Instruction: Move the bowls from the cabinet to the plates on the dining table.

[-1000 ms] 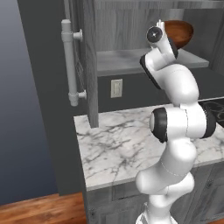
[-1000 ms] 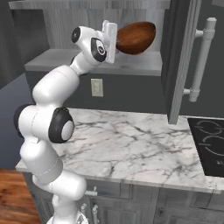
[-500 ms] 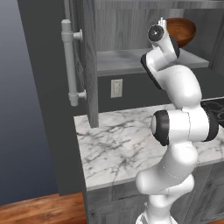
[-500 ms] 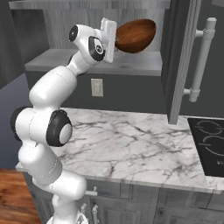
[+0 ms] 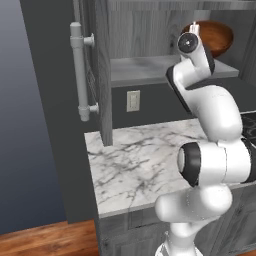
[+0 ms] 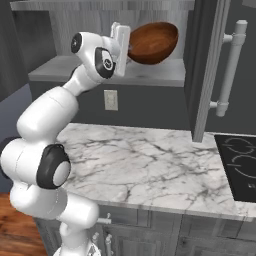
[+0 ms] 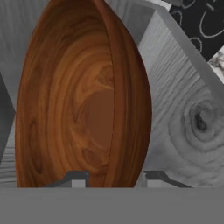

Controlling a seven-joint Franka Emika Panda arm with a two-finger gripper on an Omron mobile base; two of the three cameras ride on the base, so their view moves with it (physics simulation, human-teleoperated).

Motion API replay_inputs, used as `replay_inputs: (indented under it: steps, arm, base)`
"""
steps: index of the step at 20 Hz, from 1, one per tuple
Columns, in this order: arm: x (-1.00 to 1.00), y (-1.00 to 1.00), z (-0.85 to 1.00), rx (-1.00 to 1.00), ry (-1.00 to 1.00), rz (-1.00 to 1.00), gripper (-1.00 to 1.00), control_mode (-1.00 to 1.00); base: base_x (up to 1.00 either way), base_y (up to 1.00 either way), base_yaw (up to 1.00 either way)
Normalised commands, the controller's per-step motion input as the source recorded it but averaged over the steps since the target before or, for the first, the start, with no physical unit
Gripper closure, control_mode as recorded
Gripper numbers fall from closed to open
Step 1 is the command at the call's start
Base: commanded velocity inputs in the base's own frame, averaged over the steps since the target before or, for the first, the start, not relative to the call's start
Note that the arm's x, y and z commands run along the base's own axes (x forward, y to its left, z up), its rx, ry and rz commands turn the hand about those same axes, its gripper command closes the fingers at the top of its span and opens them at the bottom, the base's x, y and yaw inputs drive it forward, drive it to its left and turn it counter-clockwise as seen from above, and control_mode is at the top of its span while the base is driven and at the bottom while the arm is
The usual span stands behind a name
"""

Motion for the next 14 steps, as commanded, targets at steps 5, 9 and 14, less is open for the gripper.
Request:
replay_inputs:
  steps: [5,9,14]
  arm:
    - [-0.59,0.02,0.22,0.02,0.03,0.03,1.00,-1.00]
    - [-0.55,0.01,0.29,0.02,0.07,0.04,1.00,-1.00]
    - [-0.48,0.05,0.29,0.00,0.10,0.06,1.00,-1.00]
  base:
    - [0.00,0.00,0.00]
    - [0.00,0.00,0.00]
    - [0.00,0.00,0.00]
